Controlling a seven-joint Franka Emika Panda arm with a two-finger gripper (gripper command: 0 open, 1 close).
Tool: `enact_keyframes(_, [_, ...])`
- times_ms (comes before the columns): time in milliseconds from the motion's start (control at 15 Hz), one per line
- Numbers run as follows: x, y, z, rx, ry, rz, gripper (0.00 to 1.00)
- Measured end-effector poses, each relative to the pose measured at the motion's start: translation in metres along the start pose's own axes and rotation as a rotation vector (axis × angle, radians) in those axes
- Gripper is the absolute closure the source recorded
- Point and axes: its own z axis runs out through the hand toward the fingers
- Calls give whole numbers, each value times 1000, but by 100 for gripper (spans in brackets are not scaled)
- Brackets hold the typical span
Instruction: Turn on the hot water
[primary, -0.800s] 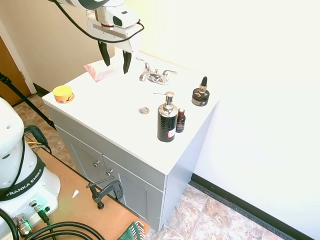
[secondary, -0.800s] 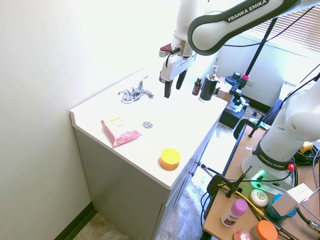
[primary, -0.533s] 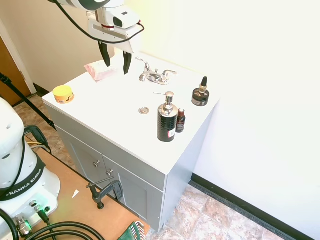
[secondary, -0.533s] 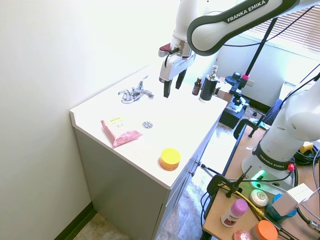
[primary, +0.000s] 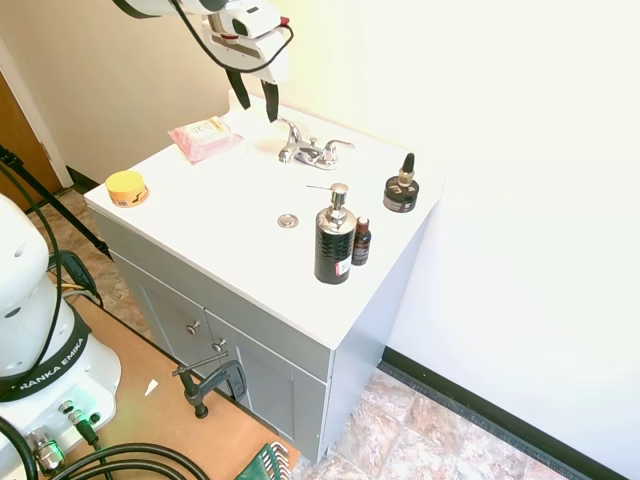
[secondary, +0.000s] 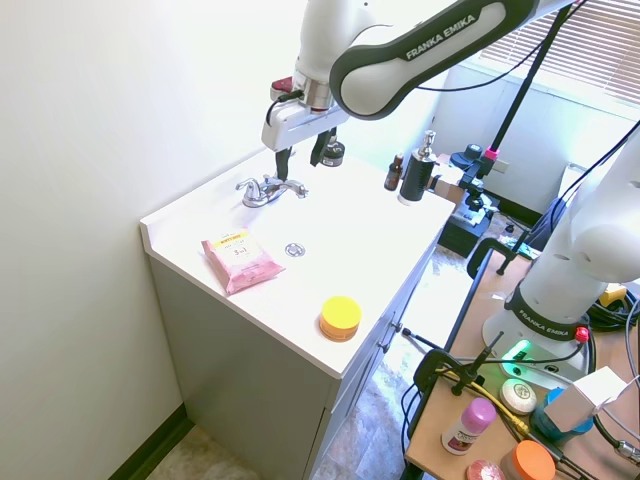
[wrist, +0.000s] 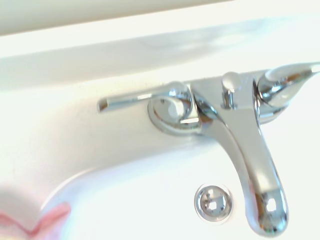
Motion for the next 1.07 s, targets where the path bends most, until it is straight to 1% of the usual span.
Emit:
enact_keyframes(133, [5,-19,10,13,44,7,0])
enact_keyframes(267, [7,-39,17,46,99,3,0])
enact_keyframes(467, [1,-56,30,48,146,-16,0])
enact_keyframes(800, [1,-73,43,45,177,-24,0])
enact_keyframes(1067, [-1,-77,54,34,179,-21,0])
